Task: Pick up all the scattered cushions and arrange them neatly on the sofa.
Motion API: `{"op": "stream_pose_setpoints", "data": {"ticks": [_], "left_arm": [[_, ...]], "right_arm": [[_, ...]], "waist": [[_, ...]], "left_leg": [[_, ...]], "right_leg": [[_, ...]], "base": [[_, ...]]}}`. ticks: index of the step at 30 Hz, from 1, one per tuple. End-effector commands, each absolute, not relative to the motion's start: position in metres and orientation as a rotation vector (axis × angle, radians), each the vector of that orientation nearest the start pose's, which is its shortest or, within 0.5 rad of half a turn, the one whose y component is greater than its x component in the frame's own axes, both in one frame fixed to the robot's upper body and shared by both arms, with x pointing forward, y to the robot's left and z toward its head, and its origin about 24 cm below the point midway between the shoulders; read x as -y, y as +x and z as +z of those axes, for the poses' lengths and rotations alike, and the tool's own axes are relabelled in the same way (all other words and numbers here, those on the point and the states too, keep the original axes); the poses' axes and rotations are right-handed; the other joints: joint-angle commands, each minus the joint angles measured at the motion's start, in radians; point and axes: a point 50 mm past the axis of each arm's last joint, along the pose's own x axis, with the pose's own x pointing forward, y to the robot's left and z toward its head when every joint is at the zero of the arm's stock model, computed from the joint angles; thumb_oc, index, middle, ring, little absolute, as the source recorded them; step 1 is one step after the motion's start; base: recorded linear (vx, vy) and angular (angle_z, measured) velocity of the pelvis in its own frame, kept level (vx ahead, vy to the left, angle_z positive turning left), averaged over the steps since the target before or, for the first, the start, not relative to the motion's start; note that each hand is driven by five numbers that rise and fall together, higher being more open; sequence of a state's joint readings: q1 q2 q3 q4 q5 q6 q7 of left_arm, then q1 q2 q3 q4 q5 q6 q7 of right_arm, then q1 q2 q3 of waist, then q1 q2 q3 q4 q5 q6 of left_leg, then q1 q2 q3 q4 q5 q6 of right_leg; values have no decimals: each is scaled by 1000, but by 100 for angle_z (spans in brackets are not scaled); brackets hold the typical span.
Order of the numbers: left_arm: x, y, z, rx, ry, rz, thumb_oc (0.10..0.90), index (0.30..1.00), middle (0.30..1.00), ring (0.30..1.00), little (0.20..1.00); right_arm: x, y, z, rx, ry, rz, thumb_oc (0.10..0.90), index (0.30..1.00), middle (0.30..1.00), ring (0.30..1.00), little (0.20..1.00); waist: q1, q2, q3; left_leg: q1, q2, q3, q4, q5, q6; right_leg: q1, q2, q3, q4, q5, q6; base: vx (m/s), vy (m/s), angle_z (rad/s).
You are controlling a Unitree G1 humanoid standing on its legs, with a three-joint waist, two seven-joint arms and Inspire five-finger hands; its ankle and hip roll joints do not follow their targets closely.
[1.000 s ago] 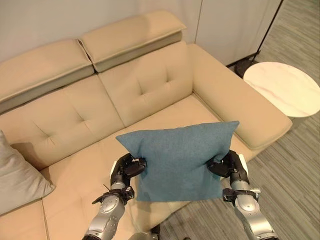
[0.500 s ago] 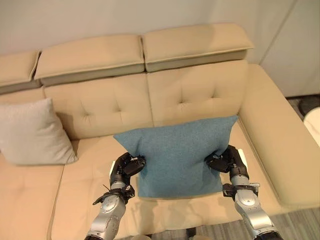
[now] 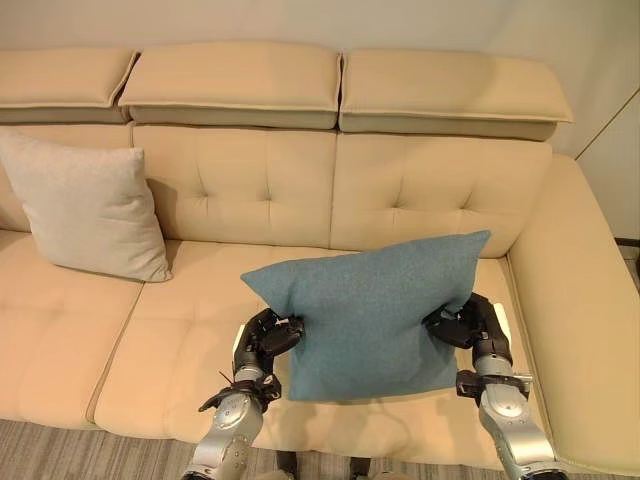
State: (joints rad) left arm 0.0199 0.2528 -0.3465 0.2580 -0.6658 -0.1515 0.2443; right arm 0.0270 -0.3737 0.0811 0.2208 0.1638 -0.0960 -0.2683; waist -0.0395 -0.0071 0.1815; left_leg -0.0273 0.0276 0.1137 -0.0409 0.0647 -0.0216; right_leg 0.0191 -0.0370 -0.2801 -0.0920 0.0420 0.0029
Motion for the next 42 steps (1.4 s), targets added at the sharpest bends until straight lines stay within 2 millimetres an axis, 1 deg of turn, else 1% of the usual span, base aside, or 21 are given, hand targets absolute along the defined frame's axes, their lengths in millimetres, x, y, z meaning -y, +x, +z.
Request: {"op": "stream_pose_setpoints", "data": {"ticks": [1,2,4,5,6,7,10,12,13,18,23,27,32,33,34,36,37,38,39,41,42], "left_arm": [[-115,256,41,24,-393,-170,400,300,300,300,300],[-119,257,44,37,-383,-163,400,300,300,300,300],[-121,257,44,39,-377,-159,400,300,300,300,300],[-122,259,44,45,-369,-151,400,300,300,300,300],[-123,260,44,48,-365,-145,400,300,300,300,300],[-123,260,44,48,-365,-145,400,300,300,300,300],[-123,260,46,55,-363,-138,400,300,300,300,300],[-126,259,45,53,-367,-121,400,300,300,300,300],[-130,257,41,43,-366,-105,400,300,300,300,300],[-128,255,41,42,-364,-108,400,300,300,300,300],[-121,265,51,83,-326,-126,400,300,300,300,300],[-114,278,65,143,-293,-126,400,300,300,300,300],[-113,297,94,263,-240,-91,400,300,300,300,300],[-113,306,107,309,-247,-66,400,300,300,300,300],[-113,306,108,311,-248,-65,400,300,300,300,300],[-105,326,135,389,-238,-59,400,300,300,300,300],[-102,338,158,450,-209,-61,400,300,300,300,300],[-101,345,172,489,-182,-59,400,300,300,300,300],[-99,352,195,555,-140,-60,400,300,300,300,300],[-98,359,218,617,-104,-51,400,300,300,300,300],[-99,365,239,667,-79,-34,400,300,300,300,300]], "right_arm": [[188,262,65,206,-140,-70,400,300,300,300,300],[183,264,63,196,-128,-59,400,300,300,300,300],[183,263,63,194,-125,-62,400,300,300,300,300],[183,263,62,193,-133,-56,400,300,300,300,300],[183,263,63,195,-136,-54,400,300,300,300,300],[183,263,63,195,-136,-54,400,300,300,300,300],[182,265,64,196,-138,-44,400,300,300,300,300],[181,265,63,194,-146,-45,400,300,300,300,300],[179,265,62,188,-149,-36,400,300,300,300,300],[180,264,61,184,-159,-30,400,300,300,300,300],[186,268,65,195,-179,-48,400,300,300,300,300],[188,280,77,245,-203,-75,400,300,300,300,300],[181,301,102,329,-135,-107,400,300,300,300,300],[176,312,116,373,-115,-114,400,300,300,300,300],[175,312,116,375,-115,-114,400,300,300,300,300],[167,332,145,449,-113,-120,400,300,300,300,300],[165,345,168,505,-124,-132,400,300,300,300,300],[163,351,184,544,-138,-139,400,300,300,300,300],[160,358,209,612,-159,-149,400,300,300,300,300],[157,364,237,680,-179,-155,400,300,300,300,300],[154,368,259,729,-202,-160,400,300,300,300,300]], "waist": [[47,-32,-110],[44,-30,-92],[40,-29,-90],[34,-22,-94],[34,-19,-97],[34,-18,-95],[36,-13,-101],[40,-22,-100],[46,-31,-108],[38,-32,-123],[23,-7,-107],[13,19,-90],[9,41,-88],[9,45,-98],[9,46,-101],[7,47,-111],[7,47,-113],[7,46,-113],[10,45,-112],[11,42,-110],[14,39,-103]], "left_leg": [[-27,-69,-41,85,-153,25],[-19,-55,-45,69,-134,31],[-17,-52,-51,55,-126,34],[-1,-48,-56,27,-120,32],[5,-43,-53,16,-119,31],[8,-42,-53,14,-119,31],[24,-29,-53,-11,-121,25],[38,-27,-53,-19,-125,19],[49,-28,-42,-30,-125,12],[41,-12,-46,-46,-107,-11],[-14,9,-59,-46,-72,-39],[-89,17,-66,-46,-46,-54],[-184,22,-74,-46,-26,-64],[-224,20,-77,-46,-19,-67],[-230,20,-77,-46,-18,-67],[-285,17,-83,-46,-3,-74],[-312,15,-89,-46,4,-79],[-327,14,-91,-46,9,-83],[-342,15,-94,-46,11,-89],[-361,14,-97,-46,19,-94],[-371,14,-98,-46,24,-98]], "right_leg": [[-24,-42,37,171,-97,119],[-96,-46,76,290,-86,145],[-124,-40,113,328,-87,155],[-114,-47,159,296,-102,152],[-107,-63,165,272,-98,150],[-104,-63,165,271,-98,150],[-108,-116,169,202,-58,160],[-111,-131,154,162,-27,171],[-89,-140,120,100,-3,182],[-55,-113,117,21,11,177],[-77,-91,88,5,-8,166],[-134,-85,85,5,-15,162],[-237,-78,93,5,4,164],[-278,-74,101,5,12,162],[-283,-75,101,5,13,162],[-338,-68,109,5,22,156],[-364,-67,114,5,26,153],[-375,-66,116,5,29,152],[-390,-65,118,5,29,151],[-408,-66,116,5,35,152],[-416,-66,114,5,37,153]], "base": [[-19,114,-34],[-36,95,-64],[-1,11,-70],[57,-43,-19],[65,-46,2],[39,-76,2],[73,-110,-14],[103,-148,-6],[85,-127,5],[78,-136,6],[-11,-86,9],[-61,-40,5],[-35,-1,7],[-33,14,3],[-32,16,-1],[0,0,0],[-16,26,4],[4,30,7],[-7,26,9],[-20,16,6],[0,0,0]]}}
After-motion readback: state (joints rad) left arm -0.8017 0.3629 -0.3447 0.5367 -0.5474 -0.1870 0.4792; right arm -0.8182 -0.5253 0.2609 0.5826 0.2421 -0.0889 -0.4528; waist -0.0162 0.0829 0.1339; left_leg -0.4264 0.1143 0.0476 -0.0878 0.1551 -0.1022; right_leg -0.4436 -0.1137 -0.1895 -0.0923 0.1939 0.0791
